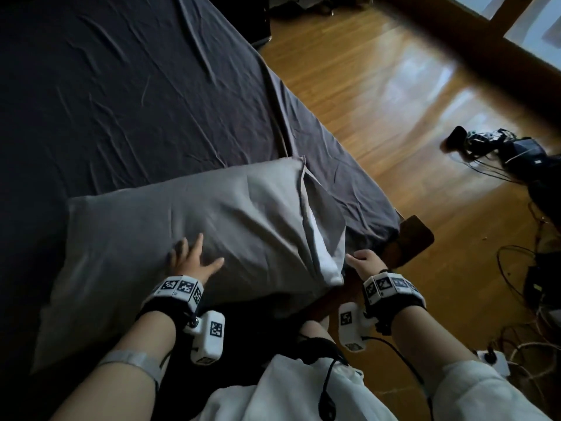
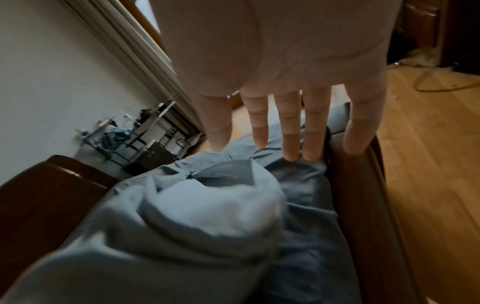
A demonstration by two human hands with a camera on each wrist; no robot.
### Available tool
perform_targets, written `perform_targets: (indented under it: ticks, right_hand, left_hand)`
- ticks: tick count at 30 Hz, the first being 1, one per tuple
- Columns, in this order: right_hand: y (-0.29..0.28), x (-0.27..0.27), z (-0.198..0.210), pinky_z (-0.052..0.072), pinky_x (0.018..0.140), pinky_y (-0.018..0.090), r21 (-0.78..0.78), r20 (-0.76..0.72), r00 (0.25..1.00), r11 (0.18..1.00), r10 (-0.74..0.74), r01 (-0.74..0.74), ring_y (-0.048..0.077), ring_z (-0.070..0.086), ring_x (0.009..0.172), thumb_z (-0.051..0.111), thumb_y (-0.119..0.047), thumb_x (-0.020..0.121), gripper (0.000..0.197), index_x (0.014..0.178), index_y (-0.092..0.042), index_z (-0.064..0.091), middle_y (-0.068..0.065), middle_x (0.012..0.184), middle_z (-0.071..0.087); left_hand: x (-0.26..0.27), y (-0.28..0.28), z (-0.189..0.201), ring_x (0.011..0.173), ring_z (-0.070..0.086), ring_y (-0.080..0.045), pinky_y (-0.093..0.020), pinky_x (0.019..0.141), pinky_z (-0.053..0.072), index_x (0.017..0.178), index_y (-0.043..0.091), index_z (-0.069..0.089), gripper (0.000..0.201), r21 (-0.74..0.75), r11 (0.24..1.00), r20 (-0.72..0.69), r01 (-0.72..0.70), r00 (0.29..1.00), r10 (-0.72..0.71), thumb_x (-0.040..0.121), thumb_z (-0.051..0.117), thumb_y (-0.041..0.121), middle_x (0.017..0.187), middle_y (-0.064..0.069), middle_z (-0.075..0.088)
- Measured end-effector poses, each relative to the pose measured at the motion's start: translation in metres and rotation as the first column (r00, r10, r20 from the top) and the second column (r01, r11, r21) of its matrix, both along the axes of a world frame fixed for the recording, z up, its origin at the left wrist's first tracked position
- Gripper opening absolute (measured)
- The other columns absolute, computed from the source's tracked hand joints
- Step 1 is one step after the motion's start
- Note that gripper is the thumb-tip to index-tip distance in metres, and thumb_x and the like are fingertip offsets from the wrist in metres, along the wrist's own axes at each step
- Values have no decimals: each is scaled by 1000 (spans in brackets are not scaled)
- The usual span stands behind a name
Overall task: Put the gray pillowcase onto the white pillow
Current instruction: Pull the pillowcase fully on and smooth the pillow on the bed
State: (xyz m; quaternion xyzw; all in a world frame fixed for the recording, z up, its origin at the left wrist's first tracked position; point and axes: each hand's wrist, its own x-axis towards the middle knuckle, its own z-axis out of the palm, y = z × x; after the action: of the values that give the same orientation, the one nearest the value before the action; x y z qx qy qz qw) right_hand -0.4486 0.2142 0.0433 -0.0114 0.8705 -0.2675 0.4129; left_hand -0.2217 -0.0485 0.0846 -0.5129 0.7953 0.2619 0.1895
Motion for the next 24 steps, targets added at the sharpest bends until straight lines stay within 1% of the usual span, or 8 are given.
perform_targets:
  ticks: [4,6,7,10,13,15,18,24]
  right_hand:
    - [3,16,-43,48,56,20,-98,197,962,972,-189,211,13,58,67,75,-65,52,70,96,-14,58,4,80,60]
    - [-7,28,-36,52,87,38,-111,263,909,926,-322,360,28,59,102,74,-47,69,78,130,-10,41,11,117,56]
    - [-10,31,-37,52,87,46,-89,323,867,900,-380,427,32,56,108,70,-44,76,76,135,-13,33,10,122,49]
    - [-14,43,-44,57,62,49,-7,541,658,779,-524,626,38,54,108,65,-58,73,76,133,-21,36,4,129,44]
    - [-5,52,-73,56,71,42,3,603,572,718,-556,696,35,62,100,71,-64,60,82,123,-15,52,15,124,56]
    - [-15,58,-53,50,82,36,-52,518,644,731,-563,680,29,60,94,73,-51,69,68,116,-5,54,15,112,58]
    - [-21,59,-40,39,81,28,-148,65,806,793,-589,591,22,49,92,71,-34,76,50,115,-8,51,12,111,49]
    - [-40,60,-9,24,108,40,33,2,990,990,-140,140,24,31,124,65,-52,75,21,93,-41,63,-1,128,41]
  left_hand:
    - [9,11,-18,142,-12,-39,-47,117,4,145,38,-3,103,8,997,116,78,990,-78,72,68,53,156,-2,-19]
    - [7,13,-24,141,-12,-42,-45,118,1,145,38,-1,103,127,992,139,24,989,-42,72,71,48,155,-3,-21]
    - [6,14,-27,141,-13,-43,-44,117,0,146,38,-1,102,165,986,153,-1,988,-24,73,71,45,155,-4,-21]
    - [6,17,-35,140,-13,-45,-43,116,-1,146,36,-1,104,155,988,167,-12,986,-14,73,73,39,155,-5,-21]
    - [6,12,-35,140,-14,-43,-42,116,0,146,36,0,103,164,986,153,-25,988,0,74,73,33,155,-4,-21]
    - [4,9,-34,141,-15,-42,-42,116,0,146,36,1,101,190,981,148,-45,989,17,75,73,30,155,-3,-21]
    - [1,8,-32,141,-15,-41,-41,116,0,146,35,1,101,194,980,146,-44,989,16,76,73,28,155,-4,-21]
    - [0,10,-28,141,-14,-41,-40,116,0,146,34,1,99,194,980,158,-51,987,20,77,72,26,155,-4,-21]
